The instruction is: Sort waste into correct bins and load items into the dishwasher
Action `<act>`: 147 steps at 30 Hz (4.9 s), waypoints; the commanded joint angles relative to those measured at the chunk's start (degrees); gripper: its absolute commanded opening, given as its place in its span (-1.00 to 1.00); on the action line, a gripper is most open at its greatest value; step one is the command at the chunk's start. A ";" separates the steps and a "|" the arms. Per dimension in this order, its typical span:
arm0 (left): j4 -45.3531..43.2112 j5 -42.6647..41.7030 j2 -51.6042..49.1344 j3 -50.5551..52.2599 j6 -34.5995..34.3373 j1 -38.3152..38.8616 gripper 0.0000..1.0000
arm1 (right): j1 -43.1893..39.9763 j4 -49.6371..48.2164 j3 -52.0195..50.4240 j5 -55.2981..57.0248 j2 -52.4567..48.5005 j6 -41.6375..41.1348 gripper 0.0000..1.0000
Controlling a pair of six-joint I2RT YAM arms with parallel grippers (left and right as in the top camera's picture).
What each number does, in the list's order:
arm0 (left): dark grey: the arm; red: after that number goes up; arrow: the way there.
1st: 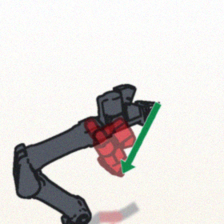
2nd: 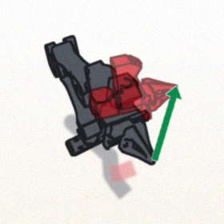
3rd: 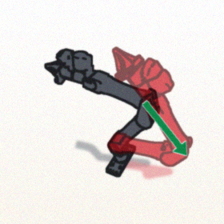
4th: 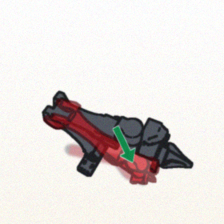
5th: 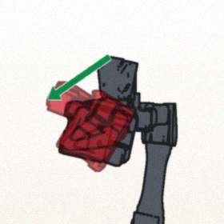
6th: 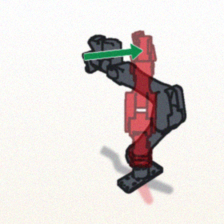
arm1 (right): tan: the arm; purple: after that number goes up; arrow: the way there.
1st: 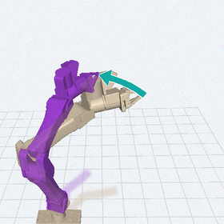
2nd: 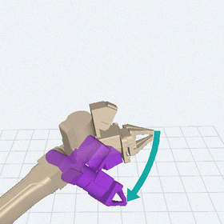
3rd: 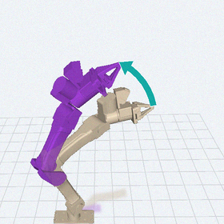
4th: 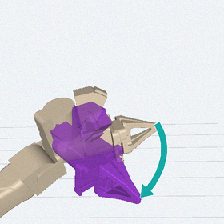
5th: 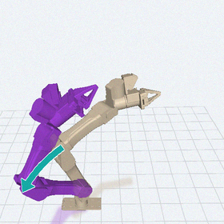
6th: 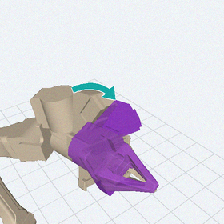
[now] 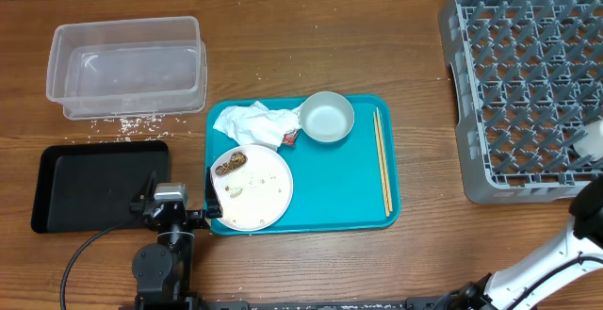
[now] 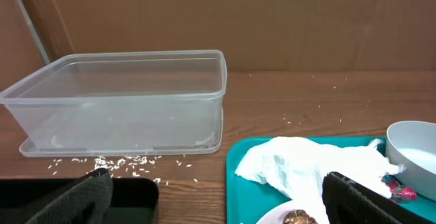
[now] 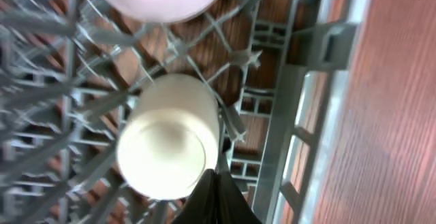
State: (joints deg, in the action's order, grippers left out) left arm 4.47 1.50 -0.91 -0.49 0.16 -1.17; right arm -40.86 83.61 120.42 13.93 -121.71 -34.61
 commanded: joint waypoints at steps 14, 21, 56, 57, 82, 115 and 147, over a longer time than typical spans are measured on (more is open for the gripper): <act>-0.09 -0.50 0.55 0.22 -0.35 -0.31 1.00 | 10.03 3.39 9.94 -53.90 13.44 33.33 -0.22; -0.11 -0.50 0.55 0.22 -0.35 -0.31 1.00 | 32.92 3.96 5.70 -43.87 12.87 36.39 0.25; -0.09 -0.50 0.55 0.22 -0.35 -0.31 1.00 | 76.59 -14.71 -1.22 -6.84 -14.71 -8.90 -0.35; -0.11 -0.50 0.55 0.22 -0.35 -0.31 1.00 | 76.59 -14.01 -1.22 -6.86 -14.82 -8.90 -0.36; -0.09 -0.52 0.55 0.22 -0.35 -0.31 1.00 | 76.39 -5.35 3.45 -10.62 -13.88 -6.97 -0.93; -0.11 -0.50 0.55 0.22 -0.35 -0.31 1.00 | 0.61 -28.09 34.10 -64.43 -14.36 30.58 -0.92; -0.09 -0.50 0.55 0.22 -0.35 -0.31 1.00 | -9.16 -57.48 16.04 -74.53 -29.33 4.48 -0.61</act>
State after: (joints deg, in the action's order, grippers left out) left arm 4.49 1.50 -0.91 -0.51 0.16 -1.17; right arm -48.40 24.49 134.65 -62.78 -150.78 -28.67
